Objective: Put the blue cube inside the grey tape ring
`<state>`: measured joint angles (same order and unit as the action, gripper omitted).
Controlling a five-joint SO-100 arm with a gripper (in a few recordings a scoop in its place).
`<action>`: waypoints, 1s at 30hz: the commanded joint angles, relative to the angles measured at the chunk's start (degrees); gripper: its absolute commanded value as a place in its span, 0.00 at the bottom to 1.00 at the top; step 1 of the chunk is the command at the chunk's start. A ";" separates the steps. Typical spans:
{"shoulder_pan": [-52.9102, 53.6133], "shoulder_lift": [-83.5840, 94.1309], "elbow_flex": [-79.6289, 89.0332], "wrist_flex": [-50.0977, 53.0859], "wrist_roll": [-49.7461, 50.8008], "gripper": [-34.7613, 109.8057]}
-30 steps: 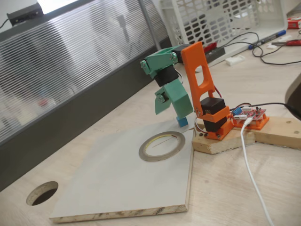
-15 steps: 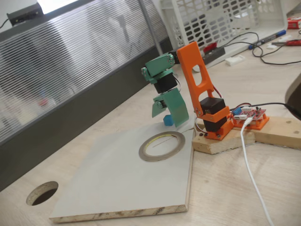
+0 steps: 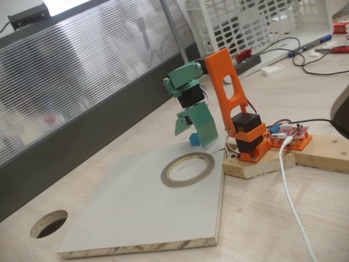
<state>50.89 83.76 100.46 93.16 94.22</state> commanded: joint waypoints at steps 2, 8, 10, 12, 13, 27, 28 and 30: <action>0.26 0.70 0.18 -0.18 0.79 0.93; 0.09 0.70 0.26 -0.09 0.70 0.88; 0.18 0.70 0.18 -0.62 0.70 0.83; 0.18 0.70 0.18 -0.70 0.70 0.76; 0.18 0.70 0.00 -0.70 0.70 0.72; -0.18 0.70 -0.62 -0.88 0.70 0.39; -0.18 0.70 -0.62 -0.88 0.70 0.39; -0.18 0.70 -0.62 -0.88 0.70 0.38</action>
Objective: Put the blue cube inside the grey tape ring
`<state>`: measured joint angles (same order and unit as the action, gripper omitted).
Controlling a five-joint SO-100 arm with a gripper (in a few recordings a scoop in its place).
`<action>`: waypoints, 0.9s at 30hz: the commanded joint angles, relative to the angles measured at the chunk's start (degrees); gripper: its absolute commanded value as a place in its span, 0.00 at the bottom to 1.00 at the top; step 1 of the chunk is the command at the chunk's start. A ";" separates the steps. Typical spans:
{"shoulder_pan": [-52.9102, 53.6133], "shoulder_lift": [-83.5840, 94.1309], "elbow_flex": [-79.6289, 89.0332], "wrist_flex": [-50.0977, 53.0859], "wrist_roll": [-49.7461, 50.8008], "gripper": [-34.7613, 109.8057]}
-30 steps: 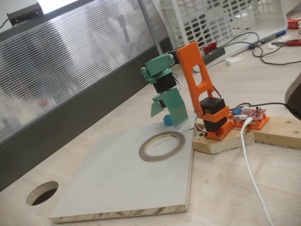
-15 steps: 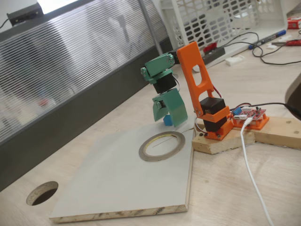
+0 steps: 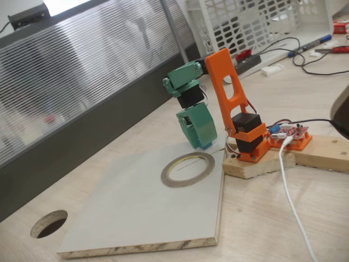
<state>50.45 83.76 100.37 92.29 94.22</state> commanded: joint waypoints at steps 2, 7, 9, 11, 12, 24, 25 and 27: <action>0.53 0.70 -0.53 0.00 0.70 0.38; 0.62 1.49 -0.44 0.18 0.44 0.38; 0.62 2.72 0.18 0.18 0.70 0.38; 0.62 3.25 0.18 0.18 0.44 0.38; 0.62 3.25 0.18 0.18 0.62 0.38; 0.62 4.48 -0.53 0.00 0.70 0.38; 0.62 6.15 -0.53 0.09 0.70 0.38; 0.62 11.16 -0.53 0.09 0.70 0.38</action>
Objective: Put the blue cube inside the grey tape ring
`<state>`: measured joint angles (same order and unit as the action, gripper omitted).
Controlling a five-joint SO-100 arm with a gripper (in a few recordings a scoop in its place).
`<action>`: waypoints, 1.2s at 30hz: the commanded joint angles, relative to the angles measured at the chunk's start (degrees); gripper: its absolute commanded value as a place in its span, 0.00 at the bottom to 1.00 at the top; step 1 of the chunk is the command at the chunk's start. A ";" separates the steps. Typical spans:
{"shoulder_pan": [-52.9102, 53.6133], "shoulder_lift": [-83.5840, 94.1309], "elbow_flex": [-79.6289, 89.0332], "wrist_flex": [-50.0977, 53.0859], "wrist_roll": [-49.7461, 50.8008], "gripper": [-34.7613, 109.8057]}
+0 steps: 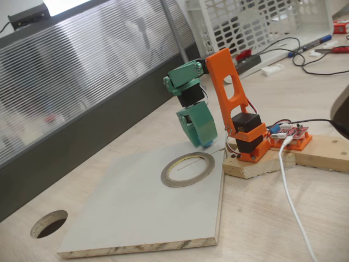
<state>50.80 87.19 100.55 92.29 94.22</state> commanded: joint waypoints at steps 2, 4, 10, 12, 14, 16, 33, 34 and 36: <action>0.26 12.92 -0.70 0.18 0.70 0.36; 0.26 17.05 -0.70 0.18 0.70 0.34; 0.26 20.57 -0.62 0.18 0.35 0.27; 0.26 20.65 -0.62 0.18 0.35 0.27; 0.26 20.65 -0.62 0.18 0.35 0.27; -0.18 20.57 -0.44 0.18 0.62 0.27; -27.16 26.89 0.09 0.09 0.79 0.27; -28.04 26.89 0.18 0.09 0.79 0.27; -29.18 26.89 0.18 0.09 0.79 0.27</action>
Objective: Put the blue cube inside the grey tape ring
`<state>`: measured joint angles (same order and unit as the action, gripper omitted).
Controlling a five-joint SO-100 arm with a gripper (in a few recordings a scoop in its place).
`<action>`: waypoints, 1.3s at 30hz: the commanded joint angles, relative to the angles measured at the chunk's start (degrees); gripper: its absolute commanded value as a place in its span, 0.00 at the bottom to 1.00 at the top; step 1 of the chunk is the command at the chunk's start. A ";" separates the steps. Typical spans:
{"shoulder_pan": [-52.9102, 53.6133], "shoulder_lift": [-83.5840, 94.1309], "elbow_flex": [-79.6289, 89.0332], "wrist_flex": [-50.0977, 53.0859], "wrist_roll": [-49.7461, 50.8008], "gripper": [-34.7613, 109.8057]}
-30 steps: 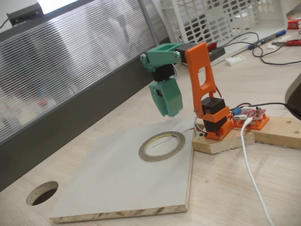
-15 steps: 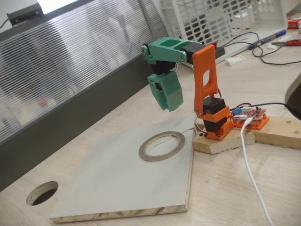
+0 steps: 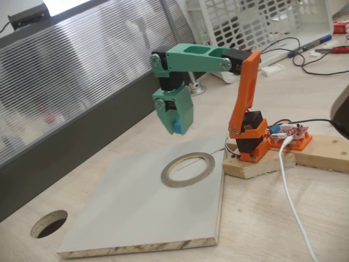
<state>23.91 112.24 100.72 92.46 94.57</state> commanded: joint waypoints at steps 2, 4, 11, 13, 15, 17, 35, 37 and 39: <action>-2.46 1.85 1.14 -0.18 0.44 0.27; -2.46 1.85 4.66 -0.53 0.44 0.27; -2.46 2.02 21.18 -18.46 0.18 0.27; -2.46 2.02 24.26 -22.76 0.18 0.27; -2.46 2.02 26.28 -25.05 0.35 0.27; -2.46 2.02 26.81 -25.22 0.35 0.27; -13.01 1.85 26.46 -25.31 0.44 0.27; -13.01 1.85 26.46 -25.49 0.44 0.27; -13.01 1.85 26.46 -25.49 0.44 0.27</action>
<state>10.55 112.59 126.91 66.53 94.39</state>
